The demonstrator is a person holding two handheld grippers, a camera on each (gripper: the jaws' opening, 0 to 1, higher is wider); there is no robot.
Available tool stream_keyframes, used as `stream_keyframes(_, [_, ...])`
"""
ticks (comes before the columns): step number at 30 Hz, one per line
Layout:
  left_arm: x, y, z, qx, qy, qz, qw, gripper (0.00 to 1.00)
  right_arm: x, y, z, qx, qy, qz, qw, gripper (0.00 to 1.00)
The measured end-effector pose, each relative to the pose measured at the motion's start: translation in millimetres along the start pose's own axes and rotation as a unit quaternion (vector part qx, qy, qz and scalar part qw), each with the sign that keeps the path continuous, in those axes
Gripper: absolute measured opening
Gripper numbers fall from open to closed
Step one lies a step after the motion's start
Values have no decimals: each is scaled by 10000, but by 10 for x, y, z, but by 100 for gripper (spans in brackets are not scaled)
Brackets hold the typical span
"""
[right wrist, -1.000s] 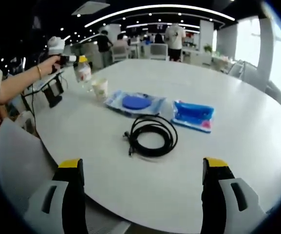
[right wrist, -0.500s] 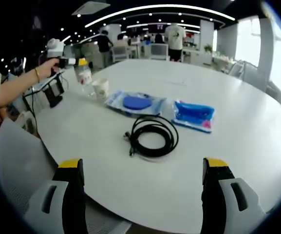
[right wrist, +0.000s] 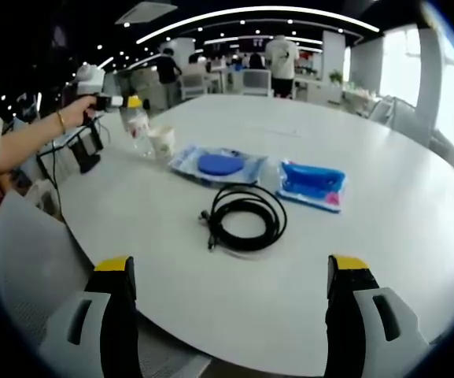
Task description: Arrange the tabletop items into an orderly group along one side of the table until the central work area is clear of visible clutter.
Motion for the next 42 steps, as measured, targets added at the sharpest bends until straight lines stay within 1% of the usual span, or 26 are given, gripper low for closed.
stream_keyframes(2, [-34, -15, 23, -54, -39, -43, 10000, 20, 1, 2, -1, -8, 2, 2, 10000, 99])
stream_keyframes(3, [-56, -23, 23, -30, -44, -83, 10000, 20, 2, 3, -4, -1, 2, 1, 10000, 99])
stream_keyframes(4, [-36, -21, 31, -40, 17, 43, 10000, 20, 1, 5, -8, 6, 3, 1, 10000, 99])
stream_keyframes(6, [-38, -31, 27, -39, -75, -37, 10000, 20, -3, 8, -11, 6, 7, -2, 10000, 99])
stream_keyframes(17, [-41, -43, 6, 3, -152, -67, 9999, 21, -13, 3, -11, 26, 8, -19, 10000, 99])
stream_keyframes(20, [-43, -39, 6, 0, -322, -113, 9994, 21, -4, 1, -21, 37, 22, -3, 10000, 99])
stream_keyframes(22, [-43, -38, 6, 12, -345, -113, 9993, 22, 0, 2, -24, 42, 17, 6, 10000, 99])
stream_keyframes(23, [-41, -34, 2, 17, -295, -123, 9995, 24, 4, 3, -19, 39, 15, 6, 10000, 99])
stream_keyframes(24, [-36, -30, 6, -2, -188, -111, 9998, 28, 9, 6, -6, 3, -2, 10, 10000, 99])
stream_keyframes(26, [-36, -27, -8, 45, -142, -150, 9998, 42, 25, 17, 13, -1, -20, 42, 10000, 99])
stream_keyframes(28, [-37, -18, -22, 101, -153, -156, 9997, 51, 39, 25, 23, -5, -28, 57, 10000, 99])
stream_keyframes(30, [-44, 18, -43, 126, -159, -178, 9996, 50, 59, 37, 35, -21, -3, 70, 10000, 99])
stream_keyframes(32, [-67, 66, -32, 43, -21, -201, 9998, 50, 76, 46, 45, -25, 36, 77, 10000, 99])
stream_keyframes(33, [-78, 89, -24, 33, -26, -210, 9998, 51, 83, 48, 51, -39, 46, 82, 9999, 99])
stream_keyframes(36, [-151, 185, 26, -16, -52, -282, 9996, 59, 99, 55, 49, -42, 33, 113, 9999, 99])
stream_keyframes(37, [-171, 212, 47, -63, -130, -320, 9994, 62, 104, 56, 46, -40, 29, 123, 9999, 99])
stream_keyframes(39, [-182, 265, 54, -42, -174, -318, 9993, 67, 107, 54, 42, -23, 33, 126, 9999, 99])
stream_keyframes(41, [-193, 331, 68, -79, -137, -295, 9994, 73, 111, 56, 32, 5, 12, 130, 9999, 99])
stream_keyframes(42, [-203, 368, 96, -155, -116, -278, 9994, 78, 113, 56, 27, 21, -1, 134, 9999, 99])
Point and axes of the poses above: the point that each gripper's makers call its tool centre point, and the gripper's own axes: y roughly backward along the fingers, z roughly to its right, x roughly out of its top, the point moved 5 cm from there along y, roughly backward along the fingers, and after that the axes turned 4 degrees about -x, right-handed, at the moved point
